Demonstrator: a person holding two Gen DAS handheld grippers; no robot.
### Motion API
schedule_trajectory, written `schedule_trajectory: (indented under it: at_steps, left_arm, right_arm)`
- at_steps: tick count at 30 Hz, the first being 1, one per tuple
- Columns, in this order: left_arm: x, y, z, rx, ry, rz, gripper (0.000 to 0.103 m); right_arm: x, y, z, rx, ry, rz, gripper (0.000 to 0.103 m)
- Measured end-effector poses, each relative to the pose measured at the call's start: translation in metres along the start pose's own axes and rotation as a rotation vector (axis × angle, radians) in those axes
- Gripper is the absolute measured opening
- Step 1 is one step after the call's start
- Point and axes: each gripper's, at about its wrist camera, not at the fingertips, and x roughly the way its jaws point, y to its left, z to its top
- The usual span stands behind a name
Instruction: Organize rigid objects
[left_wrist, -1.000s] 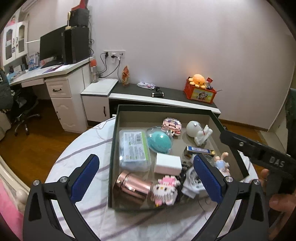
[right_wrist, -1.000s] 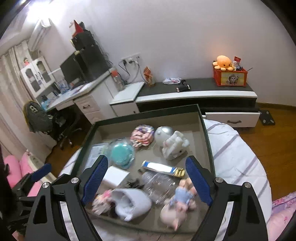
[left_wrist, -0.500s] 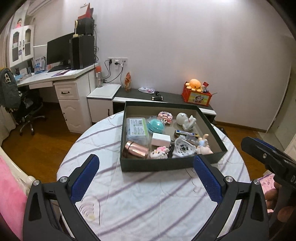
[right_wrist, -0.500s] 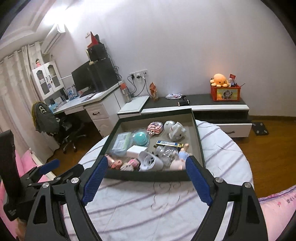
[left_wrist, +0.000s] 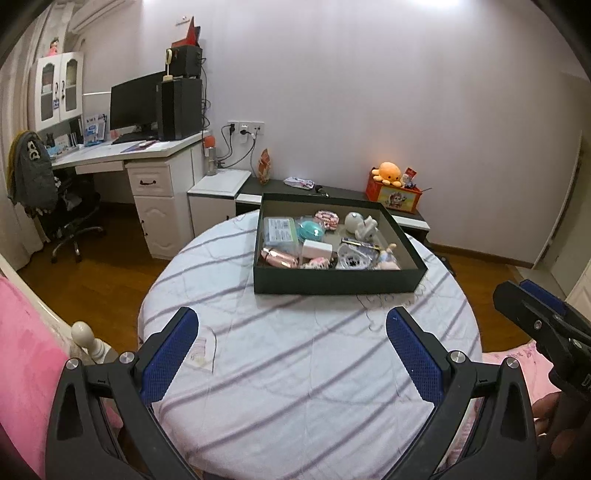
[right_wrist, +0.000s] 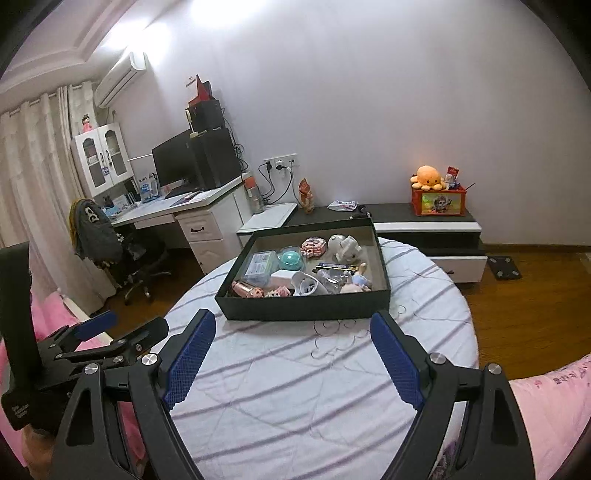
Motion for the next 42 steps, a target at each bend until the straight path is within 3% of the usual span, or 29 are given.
schedule_trajectory:
  at_steps: [23,42]
  left_arm:
    - [-0.073,-0.009,-0.055,0.011,-0.062,-0.006,0.103]
    - [-0.129,-0.024,-0.073,0.061,-0.159,0.073,0.103]
  right_arm:
    - [-0.077,0.025,-0.046,-0.031,-0.066,-0.03,0.088]
    - [-0.139,0.043,-0.063,-0.04,-0.159,-0.155,0.088]
